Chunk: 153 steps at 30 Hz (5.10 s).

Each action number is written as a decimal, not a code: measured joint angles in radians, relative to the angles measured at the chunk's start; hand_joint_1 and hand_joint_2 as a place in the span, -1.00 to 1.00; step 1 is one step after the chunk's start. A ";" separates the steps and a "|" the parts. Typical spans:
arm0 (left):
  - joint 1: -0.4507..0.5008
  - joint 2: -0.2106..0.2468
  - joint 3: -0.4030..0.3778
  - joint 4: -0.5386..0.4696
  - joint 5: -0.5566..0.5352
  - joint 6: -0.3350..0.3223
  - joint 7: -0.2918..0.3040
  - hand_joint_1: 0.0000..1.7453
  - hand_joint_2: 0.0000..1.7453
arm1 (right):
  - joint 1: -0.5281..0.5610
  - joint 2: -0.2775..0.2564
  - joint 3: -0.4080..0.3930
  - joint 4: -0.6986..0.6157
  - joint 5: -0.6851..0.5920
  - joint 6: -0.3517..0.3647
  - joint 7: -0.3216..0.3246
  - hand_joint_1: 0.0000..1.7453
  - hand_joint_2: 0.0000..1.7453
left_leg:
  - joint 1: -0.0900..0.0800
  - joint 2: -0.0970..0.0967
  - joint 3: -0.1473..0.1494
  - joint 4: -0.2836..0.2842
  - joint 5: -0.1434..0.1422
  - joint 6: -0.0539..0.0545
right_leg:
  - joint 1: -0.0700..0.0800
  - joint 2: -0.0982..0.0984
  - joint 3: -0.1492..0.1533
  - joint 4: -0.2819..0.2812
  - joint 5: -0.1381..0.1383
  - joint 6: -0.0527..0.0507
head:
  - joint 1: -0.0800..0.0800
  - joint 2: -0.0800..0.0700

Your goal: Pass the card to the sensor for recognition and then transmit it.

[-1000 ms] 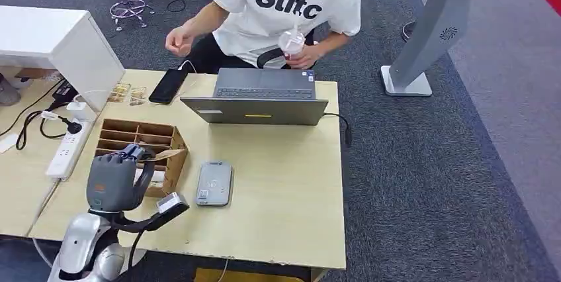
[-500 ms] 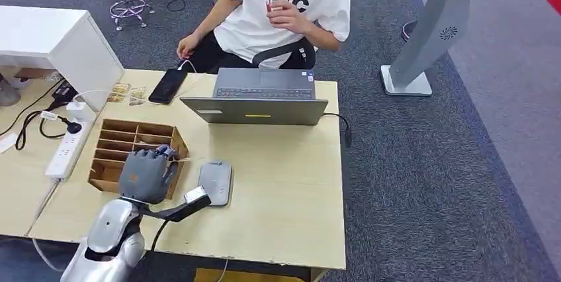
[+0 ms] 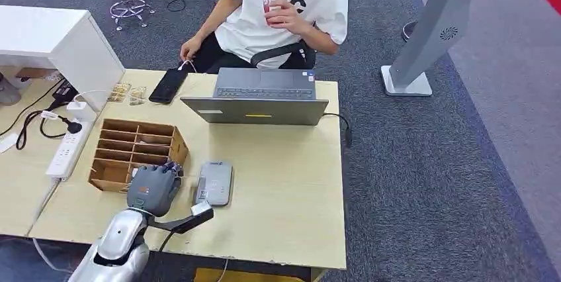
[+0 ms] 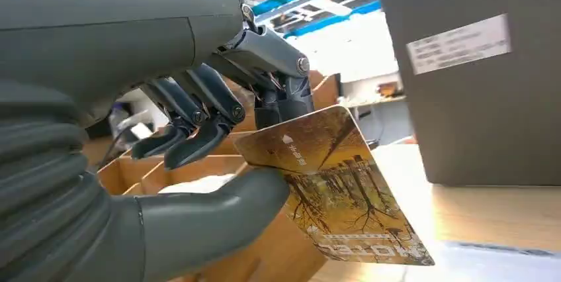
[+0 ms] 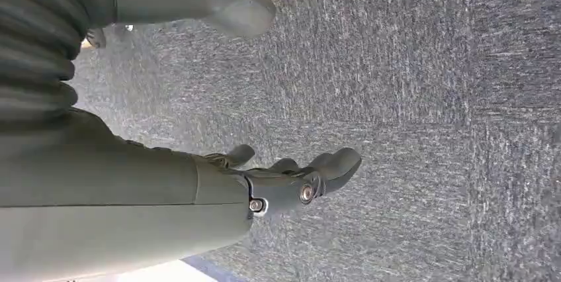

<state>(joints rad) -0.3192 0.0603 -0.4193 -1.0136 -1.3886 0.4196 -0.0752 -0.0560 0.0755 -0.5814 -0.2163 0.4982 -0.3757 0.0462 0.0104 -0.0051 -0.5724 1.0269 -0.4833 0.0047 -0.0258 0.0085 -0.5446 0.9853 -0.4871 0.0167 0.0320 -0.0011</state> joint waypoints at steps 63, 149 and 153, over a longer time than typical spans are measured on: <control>-0.122 0.004 -0.021 -0.076 0.104 0.051 0.001 1.00 1.00 | -0.001 0.009 -0.032 0.000 0.075 0.008 0.003 -1.00 1.00 | 0.000 0.000 0.000 0.000 0.000 0.000 | 0.000 0.000 0.000 0.000 0.000 0.000 | 0.000 0.000; 0.463 0.192 0.159 -0.756 0.210 -0.150 0.000 -1.00 1.00 | -0.002 0.031 -0.229 0.001 0.087 -0.023 0.005 -1.00 1.00 | 0.000 0.001 -0.001 0.000 -0.002 0.001 | 0.000 0.000 0.000 0.000 -0.001 0.001 | 0.000 0.000; 0.479 0.203 0.158 -0.753 0.205 -0.172 0.019 -1.00 1.00 | -0.002 0.031 -0.231 0.001 0.089 -0.022 0.004 -1.00 1.00 | 0.000 0.001 -0.001 0.000 -0.001 0.001 | 0.000 0.000 0.000 0.000 -0.001 0.001 | 0.000 0.000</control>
<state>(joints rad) 0.1600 0.2636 -0.2613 -1.7662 -1.1841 0.2480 -0.0565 -0.0580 0.1064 -0.8125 -0.2155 0.5871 -0.3979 0.0500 0.0105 -0.0045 -0.5733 1.0270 -0.4848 0.0060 -0.0257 0.0086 -0.5448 0.9851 -0.4881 0.0178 0.0320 -0.0011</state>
